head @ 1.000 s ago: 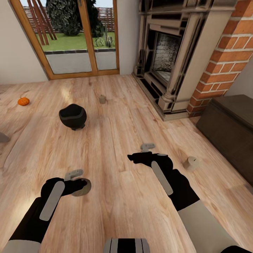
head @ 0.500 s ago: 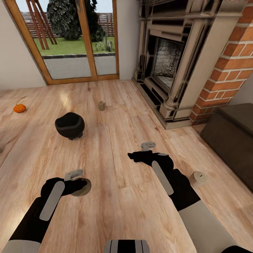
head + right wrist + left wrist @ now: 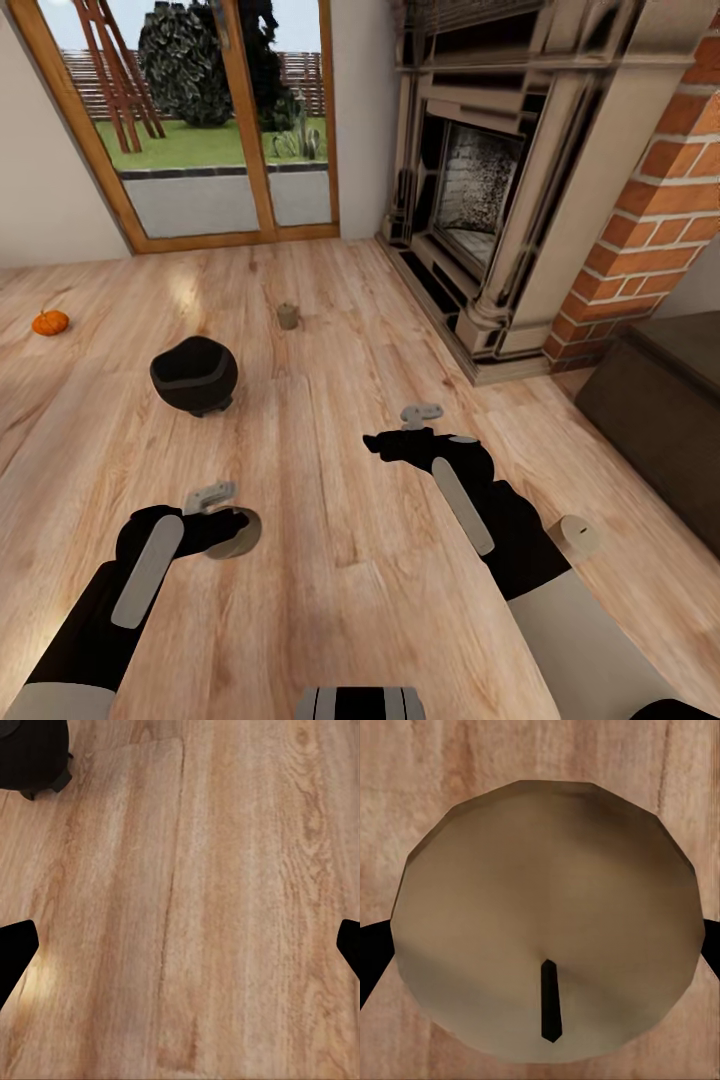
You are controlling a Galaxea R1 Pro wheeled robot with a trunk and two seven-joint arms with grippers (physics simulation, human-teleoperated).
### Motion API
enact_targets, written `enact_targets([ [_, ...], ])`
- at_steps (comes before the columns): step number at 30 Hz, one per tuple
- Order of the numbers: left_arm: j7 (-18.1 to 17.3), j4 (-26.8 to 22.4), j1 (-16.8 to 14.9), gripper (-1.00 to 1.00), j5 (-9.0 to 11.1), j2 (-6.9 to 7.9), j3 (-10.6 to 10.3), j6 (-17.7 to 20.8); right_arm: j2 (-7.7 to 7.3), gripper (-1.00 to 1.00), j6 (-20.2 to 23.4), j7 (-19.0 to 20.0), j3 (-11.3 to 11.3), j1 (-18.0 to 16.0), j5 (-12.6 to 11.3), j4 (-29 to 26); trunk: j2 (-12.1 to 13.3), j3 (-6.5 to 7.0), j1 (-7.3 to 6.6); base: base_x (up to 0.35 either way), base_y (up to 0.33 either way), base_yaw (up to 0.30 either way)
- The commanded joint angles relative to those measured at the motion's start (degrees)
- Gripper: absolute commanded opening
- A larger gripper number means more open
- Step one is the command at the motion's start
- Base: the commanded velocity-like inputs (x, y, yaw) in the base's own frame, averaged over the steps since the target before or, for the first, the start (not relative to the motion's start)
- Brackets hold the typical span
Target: Place each of the two pumpkins and all three candles from the living room inside a cabinet in the living room (use any cabinet), then make sure every cabinet is closed, and position the cauldron so it is next to a table in the living room.
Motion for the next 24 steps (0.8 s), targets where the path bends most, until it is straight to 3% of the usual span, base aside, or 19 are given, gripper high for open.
enact_targets([
  [1, 0.5, -0.1, 0.0, -1.00, 0.7, 0.05, -0.1, 0.2, 0.02, 1.00, 0.2, -0.6, 0.0, 0.0, -0.6, -0.1, 0.0, 0.05, -0.01, 0.005, 0.000, 0.000],
  [18, 0.5, -0.1, 0.0, -1.00, 1.5, 0.15, -0.2, 0.2, 0.06, 1.00, 0.1, -0.5, 0.1, 0.0, -0.6, -0.1, 0.0, 1.61, -0.01, 0.005, 0.000, 0.000],
  [24, 0.5, -0.1, 0.0, -1.00, 1.5, 0.13, -0.2, 0.2, 0.17, 1.00, 0.1, -0.5, 0.1, 0.0, -0.6, -0.1, 0.0, 2.16, -0.01, 0.225, 0.000, 0.000],
])
